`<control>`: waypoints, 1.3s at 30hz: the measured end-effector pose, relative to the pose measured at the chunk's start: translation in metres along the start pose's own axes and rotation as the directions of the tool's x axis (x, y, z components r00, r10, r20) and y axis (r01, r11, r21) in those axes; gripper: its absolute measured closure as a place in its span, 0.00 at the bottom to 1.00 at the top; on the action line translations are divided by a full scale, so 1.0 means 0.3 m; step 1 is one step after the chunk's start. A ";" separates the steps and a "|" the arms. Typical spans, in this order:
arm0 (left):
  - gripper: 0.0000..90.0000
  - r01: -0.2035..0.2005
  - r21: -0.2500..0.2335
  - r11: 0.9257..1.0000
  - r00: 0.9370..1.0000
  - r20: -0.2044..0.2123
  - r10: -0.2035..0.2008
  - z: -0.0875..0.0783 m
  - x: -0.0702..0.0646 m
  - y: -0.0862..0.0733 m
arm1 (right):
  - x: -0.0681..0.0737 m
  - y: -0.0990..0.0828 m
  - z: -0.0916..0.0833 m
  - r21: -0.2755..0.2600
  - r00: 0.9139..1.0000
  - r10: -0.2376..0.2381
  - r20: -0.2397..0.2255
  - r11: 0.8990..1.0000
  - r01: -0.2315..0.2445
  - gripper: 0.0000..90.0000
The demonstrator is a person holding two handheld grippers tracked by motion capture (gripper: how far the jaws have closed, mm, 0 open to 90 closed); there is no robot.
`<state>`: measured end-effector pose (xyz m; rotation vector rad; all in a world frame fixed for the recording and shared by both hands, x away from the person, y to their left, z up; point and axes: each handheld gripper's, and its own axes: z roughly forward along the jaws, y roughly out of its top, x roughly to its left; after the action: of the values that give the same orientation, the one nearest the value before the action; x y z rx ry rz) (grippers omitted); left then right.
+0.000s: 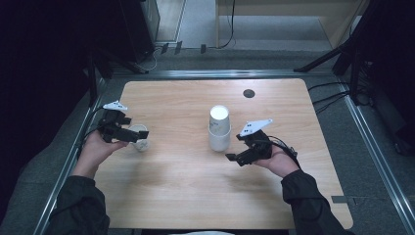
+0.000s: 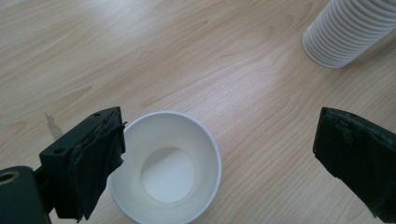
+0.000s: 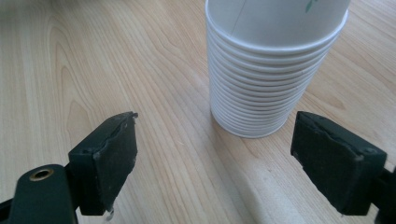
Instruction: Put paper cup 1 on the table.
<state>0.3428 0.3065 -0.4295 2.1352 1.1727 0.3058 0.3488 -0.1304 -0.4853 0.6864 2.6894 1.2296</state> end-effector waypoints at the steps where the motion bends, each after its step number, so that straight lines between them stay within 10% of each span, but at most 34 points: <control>1: 0.03 -0.007 0.001 1.000 1.000 0.005 0.007 -0.001 -0.006 0.004 | -0.002 0.003 -0.002 0.000 1.000 0.000 -0.008 1.000 0.000 0.15; 15: 0.06 -0.079 -0.027 0.997 0.989 0.121 0.082 0.010 -0.124 0.045 | -0.019 0.077 -0.049 -0.071 0.999 0.039 -0.023 0.997 -0.040 0.15; 39: 0.06 -0.140 -0.019 0.990 0.965 0.223 0.141 0.062 -0.307 0.011 | -0.059 0.186 -0.064 -0.013 1.000 -0.006 -0.009 1.000 0.006 0.17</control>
<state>0.3017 0.2218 -0.4310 2.1896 0.8942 0.1236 0.3791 -0.1197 -0.4328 0.6725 2.6858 1.2510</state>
